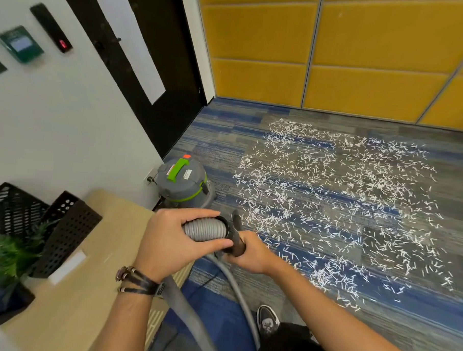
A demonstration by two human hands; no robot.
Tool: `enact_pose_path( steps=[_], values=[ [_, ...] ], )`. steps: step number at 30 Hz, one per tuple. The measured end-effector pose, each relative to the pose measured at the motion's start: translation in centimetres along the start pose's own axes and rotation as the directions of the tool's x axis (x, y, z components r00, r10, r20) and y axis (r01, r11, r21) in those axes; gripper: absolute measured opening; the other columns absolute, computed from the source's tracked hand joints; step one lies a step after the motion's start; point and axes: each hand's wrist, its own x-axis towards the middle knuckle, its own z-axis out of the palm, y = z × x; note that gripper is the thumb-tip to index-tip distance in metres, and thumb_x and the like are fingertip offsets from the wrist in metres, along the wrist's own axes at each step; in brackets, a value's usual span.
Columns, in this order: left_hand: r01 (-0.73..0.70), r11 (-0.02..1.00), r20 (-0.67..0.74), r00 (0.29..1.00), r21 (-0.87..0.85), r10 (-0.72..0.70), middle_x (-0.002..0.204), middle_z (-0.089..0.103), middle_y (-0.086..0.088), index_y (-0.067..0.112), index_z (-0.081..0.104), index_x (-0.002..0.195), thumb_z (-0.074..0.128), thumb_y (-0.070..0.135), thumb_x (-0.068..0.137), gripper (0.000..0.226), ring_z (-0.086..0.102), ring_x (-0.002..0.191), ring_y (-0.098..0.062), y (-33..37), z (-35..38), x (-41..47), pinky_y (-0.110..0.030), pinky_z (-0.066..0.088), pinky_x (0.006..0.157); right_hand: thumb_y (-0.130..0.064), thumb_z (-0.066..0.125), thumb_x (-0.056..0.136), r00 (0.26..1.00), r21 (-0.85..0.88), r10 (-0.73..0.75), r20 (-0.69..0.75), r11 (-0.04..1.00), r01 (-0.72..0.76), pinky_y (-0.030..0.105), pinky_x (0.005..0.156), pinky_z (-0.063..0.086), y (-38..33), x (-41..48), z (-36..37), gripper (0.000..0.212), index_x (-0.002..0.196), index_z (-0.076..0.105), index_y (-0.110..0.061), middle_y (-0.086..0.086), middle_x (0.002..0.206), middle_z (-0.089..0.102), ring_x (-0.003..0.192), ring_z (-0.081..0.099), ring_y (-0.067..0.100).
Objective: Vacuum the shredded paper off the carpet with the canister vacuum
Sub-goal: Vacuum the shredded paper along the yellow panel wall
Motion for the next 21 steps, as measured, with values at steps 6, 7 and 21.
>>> enact_pose_path(
  steps=[6, 7, 21],
  values=[
    [-0.005, 1.000, -0.010, 1.000, -0.004, 0.005, 0.093, 0.077, 0.029, 0.046, 0.081, 0.102, 0.088, 0.072, 0.057, 0.053, 0.072, 0.088, 0.008, 0.3, -1.2, -4.7, -0.031, 0.061, 0.083, -0.002, 0.079, 0.076, 0.998, -0.053, -0.012, 0.066, 0.998, 0.015, 0.027, 0.054, 0.033, -1.5, -3.4, 2.0, 0.032, 0.068, 0.053, -0.018, -0.016, 0.058, 0.045, 0.055, 0.039, 0.000],
    [-0.004, 1.000, -0.008, 1.000, -0.012, 0.004, 0.094, 0.077, 0.029, 0.047, 0.081, 0.102, 0.088, 0.073, 0.057, 0.053, 0.073, 0.089, 0.007, 0.3, -1.4, -5.5, -0.032, 0.061, 0.083, -0.001, 0.078, 0.076, 0.997, -0.059, -0.015, 0.073, 0.998, 0.019, 0.026, 0.053, 0.032, -1.8, -3.8, 2.3, 0.038, 0.066, 0.050, -0.025, -0.017, 0.056, 0.045, 0.054, 0.038, 0.000],
    [-0.015, 1.000, -0.121, 0.993, 0.010, 0.016, 0.106, 0.077, 0.025, 0.044, 0.078, 0.117, 0.085, 0.069, 0.065, 0.057, 0.071, 0.096, 0.006, 0.7, -1.1, -10.0, -0.026, 0.059, 0.088, -0.001, 0.076, 0.078, 0.993, -0.098, -0.118, -0.005, 0.988, 0.117, 0.023, 0.056, 0.036, -3.5, -5.2, 2.5, 0.036, 0.072, 0.057, -0.032, -0.011, 0.065, 0.054, 0.061, 0.045, -0.002]
  ],
)
